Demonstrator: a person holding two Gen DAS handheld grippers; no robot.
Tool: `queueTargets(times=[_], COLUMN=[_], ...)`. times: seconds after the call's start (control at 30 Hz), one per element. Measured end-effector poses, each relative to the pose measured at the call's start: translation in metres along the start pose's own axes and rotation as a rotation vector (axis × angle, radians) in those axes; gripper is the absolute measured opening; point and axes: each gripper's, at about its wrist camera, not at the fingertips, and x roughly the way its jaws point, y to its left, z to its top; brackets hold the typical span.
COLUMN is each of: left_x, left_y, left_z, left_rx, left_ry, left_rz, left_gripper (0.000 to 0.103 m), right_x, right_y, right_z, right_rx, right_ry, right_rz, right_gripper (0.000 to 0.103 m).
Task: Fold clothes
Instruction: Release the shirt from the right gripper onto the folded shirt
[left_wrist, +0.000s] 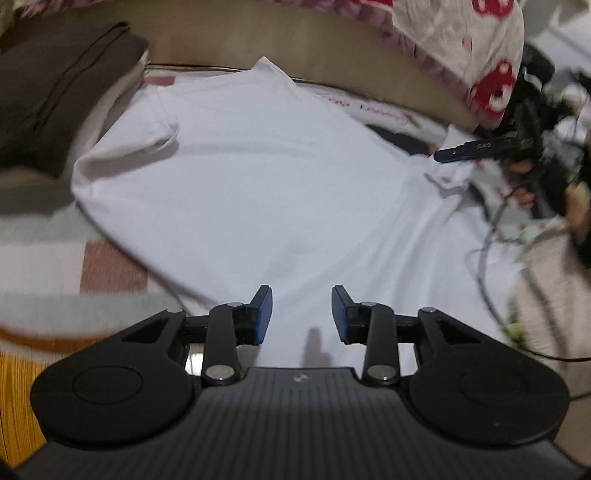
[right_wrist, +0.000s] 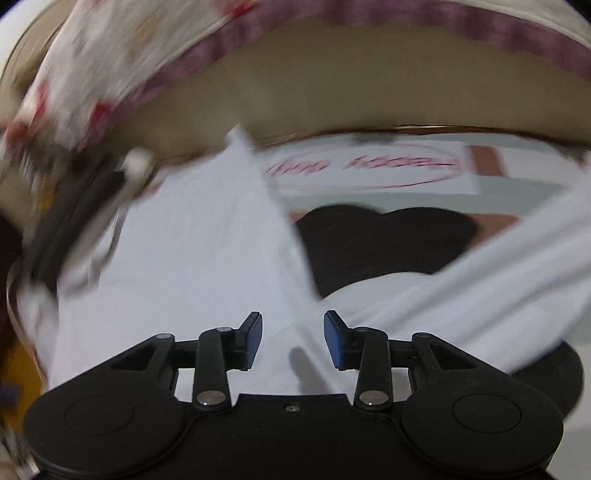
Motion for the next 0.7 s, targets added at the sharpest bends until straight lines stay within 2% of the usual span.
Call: queueTargets(times=[0.13, 0.2, 0.27, 0.3, 0.4, 0.47, 0.5, 0.53, 0.7], left_x=[0.031, 0.04, 0.047, 0.048, 0.041, 0.033, 0.028, 0.02, -0.004], left_y=[-0.011, -0.014, -0.012, -0.012, -0.008, -0.004, -0.001, -0.001, -0.007], left_z=[-0.002, -0.006, -0.013, -0.015, -0.018, -0.019, -0.02, -0.02, -0.021], left_rx=[0.113, 0.143, 0.126, 0.111, 0.043, -0.039, -0.094, -0.117, -0.132], left_ry=[0.012, 0.042, 0.08, 0.086, 0.063, 0.021, -0.012, -0.047, -0.119], left_rz=[0.008, 0.023, 0.016, -0.001, -0.007, -0.014, -0.019, -0.003, 0.055], left_gripper=[0.046, 0.048, 0.047, 0.045, 0.006, 0.005, 0.004, 0.004, 0.004], right_x=[0.025, 0.032, 0.034, 0.035, 0.037, 0.037, 0.037, 0.033, 0.007], right_y=[0.034, 0.039, 0.037, 0.036, 0.033, 0.031, 0.03, 0.031, 0.047], right_z=[-0.011, -0.016, -0.016, -0.017, -0.018, -0.019, -0.019, -0.019, -0.009], right_rx=[-0.254, -0.297, -0.298, -0.298, -0.298, -0.291, -0.285, -0.282, -0.31], right_ry=[0.073, 0.091, 0.094, 0.095, 0.099, 0.105, 0.11, 0.079, -0.093], right_rz=[-0.09, -0.118, -0.12, -0.12, -0.12, -0.103, -0.084, -0.089, -0.064], right_gripper=[0.044, 0.045, 0.046, 0.048, 0.049, 0.012, 0.007, 0.007, 0.007])
